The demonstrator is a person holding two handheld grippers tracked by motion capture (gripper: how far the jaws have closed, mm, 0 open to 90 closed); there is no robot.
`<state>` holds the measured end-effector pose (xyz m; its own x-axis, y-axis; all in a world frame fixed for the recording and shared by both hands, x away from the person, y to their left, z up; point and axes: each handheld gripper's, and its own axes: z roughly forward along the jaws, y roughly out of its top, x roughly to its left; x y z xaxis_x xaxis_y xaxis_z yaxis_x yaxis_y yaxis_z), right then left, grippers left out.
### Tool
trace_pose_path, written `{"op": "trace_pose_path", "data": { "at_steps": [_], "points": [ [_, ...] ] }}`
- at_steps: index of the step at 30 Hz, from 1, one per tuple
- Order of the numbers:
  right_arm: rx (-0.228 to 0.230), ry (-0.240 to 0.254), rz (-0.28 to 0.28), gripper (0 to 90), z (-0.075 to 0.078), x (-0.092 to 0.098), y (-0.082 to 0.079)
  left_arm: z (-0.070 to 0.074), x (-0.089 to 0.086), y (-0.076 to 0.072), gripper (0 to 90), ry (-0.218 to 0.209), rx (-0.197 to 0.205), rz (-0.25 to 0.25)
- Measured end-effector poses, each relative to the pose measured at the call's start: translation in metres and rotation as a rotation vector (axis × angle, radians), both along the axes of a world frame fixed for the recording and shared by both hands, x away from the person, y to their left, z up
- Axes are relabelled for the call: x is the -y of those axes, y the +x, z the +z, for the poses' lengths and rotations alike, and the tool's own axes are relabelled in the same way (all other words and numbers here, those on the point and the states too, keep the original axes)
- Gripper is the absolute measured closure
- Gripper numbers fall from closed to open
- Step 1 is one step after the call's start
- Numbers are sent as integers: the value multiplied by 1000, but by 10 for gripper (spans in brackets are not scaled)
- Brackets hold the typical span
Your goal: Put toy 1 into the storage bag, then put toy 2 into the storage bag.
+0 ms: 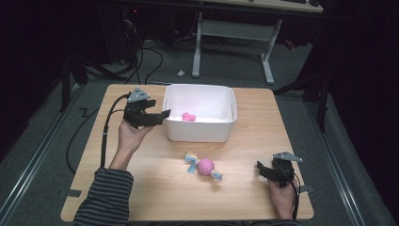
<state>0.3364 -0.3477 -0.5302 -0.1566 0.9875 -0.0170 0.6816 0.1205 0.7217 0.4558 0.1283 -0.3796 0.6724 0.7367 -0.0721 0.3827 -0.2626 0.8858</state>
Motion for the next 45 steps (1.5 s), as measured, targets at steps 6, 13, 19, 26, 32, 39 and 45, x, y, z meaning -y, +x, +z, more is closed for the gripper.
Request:
{"op": "trace_pose_path", "data": {
  "at_steps": [6,13,19,26,32,39,45],
  "points": [
    [1,-2,1,282,0,0,0,-9,-17,-13,280,5,-3,26],
    [0,0,-1,281,0,0,0,-25,-36,-24,281,-24,-27,64],
    [0,0,-1,281,0,0,0,-42,-47,-35,280,-28,-51,90],
    [0,0,-1,281,0,0,0,-58,-58,-47,277,-42,-76,115],
    [0,1,-1,282,0,0,0,-69,-64,-56,274,-46,-81,132],
    [0,1,-1,282,0,0,0,-84,-69,-67,270,-32,-96,154],
    [0,0,-1,281,0,0,0,-96,-72,-70,269,-35,-120,163]
  ]
}}
